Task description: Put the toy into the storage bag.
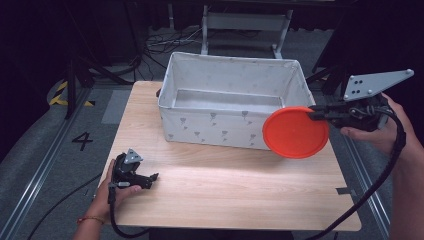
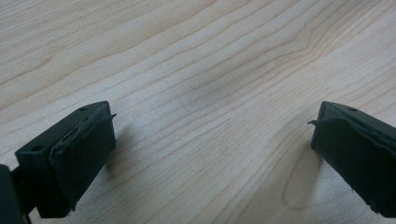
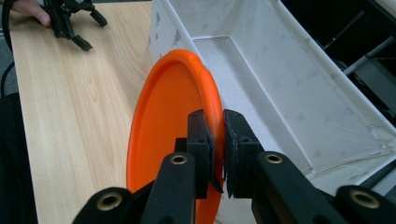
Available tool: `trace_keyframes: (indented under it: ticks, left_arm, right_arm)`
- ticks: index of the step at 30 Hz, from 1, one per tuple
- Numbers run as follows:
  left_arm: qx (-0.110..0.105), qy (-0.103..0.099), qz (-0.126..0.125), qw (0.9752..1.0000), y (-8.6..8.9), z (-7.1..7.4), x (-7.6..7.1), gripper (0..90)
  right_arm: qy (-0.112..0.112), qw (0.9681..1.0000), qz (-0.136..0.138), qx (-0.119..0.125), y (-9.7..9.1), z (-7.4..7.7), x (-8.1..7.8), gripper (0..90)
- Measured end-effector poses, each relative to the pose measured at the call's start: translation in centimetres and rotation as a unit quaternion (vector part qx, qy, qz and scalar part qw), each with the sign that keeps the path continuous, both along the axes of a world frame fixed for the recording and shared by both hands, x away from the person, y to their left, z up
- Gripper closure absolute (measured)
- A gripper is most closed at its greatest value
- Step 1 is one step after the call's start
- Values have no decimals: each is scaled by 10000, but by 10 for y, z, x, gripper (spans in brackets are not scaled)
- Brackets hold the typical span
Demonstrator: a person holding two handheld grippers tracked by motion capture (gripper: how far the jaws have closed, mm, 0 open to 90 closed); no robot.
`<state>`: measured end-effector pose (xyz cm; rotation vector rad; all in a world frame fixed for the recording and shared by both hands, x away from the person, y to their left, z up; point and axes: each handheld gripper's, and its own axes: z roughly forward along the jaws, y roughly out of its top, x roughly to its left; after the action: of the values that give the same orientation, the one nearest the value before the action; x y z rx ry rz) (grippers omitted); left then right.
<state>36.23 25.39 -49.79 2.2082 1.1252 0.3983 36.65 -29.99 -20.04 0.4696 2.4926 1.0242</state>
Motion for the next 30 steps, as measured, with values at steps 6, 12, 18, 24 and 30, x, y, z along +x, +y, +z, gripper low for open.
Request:
trace_keyframes:
  ticks: [6,12,18,24,30]
  left_arm:
    - [-28,29,11,10000,0,0,0,1]
    - [-38,30,12,10000,0,0,0,2]
    - [-9,-1,-1,10000,0,0,0,2]
    - [1,-1,3,10000,0,0,0,2]
    - [-9,1,0,10000,0,0,0,2]
  right_arm:
    - [-105,9999,-31,77,0,15,7,821]
    - [-263,9995,-85,175,-1,34,14,821]
    - [-379,9988,-245,194,1,47,32,822]
    - [-421,9979,-406,291,-1,55,54,821]
    - [-380,9977,-506,239,2,52,82,821]
